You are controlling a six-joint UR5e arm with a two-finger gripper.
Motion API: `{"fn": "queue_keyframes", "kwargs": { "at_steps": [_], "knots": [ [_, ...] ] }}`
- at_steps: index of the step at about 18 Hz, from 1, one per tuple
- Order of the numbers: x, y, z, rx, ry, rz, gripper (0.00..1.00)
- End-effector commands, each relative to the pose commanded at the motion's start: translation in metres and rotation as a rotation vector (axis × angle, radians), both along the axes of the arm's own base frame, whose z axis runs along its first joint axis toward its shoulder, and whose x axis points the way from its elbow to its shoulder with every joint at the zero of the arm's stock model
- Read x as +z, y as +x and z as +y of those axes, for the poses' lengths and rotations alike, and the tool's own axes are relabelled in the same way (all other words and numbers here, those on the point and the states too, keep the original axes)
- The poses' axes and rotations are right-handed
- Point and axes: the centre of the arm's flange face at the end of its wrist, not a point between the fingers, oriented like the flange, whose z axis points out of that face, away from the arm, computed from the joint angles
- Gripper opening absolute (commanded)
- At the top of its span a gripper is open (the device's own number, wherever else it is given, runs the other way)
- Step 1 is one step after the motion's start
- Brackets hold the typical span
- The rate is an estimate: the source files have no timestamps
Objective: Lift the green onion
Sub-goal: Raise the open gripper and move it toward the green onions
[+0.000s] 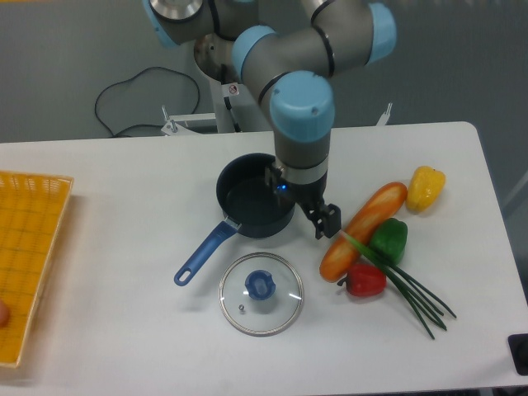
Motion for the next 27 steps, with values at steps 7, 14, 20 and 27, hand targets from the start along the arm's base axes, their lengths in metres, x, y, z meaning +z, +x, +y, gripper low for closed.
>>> {"fn": "queue_keyframes", "kwargs": {
  "at_steps": [7,14,20,27],
  "knots": [
    [0.01,0.009,-0.006,0.007,0.012,-0.007,1.0],
    [-0.013,0.025,-0.027,0.266,-0.012,-0.045,1.0],
    [-0.042,0.042,-0.036,0.347,-0.068,-0.075,1.0],
    [-0.057,0.037,-0.051,0.578,-0.069,-0.077,1.0]
  ]
}}
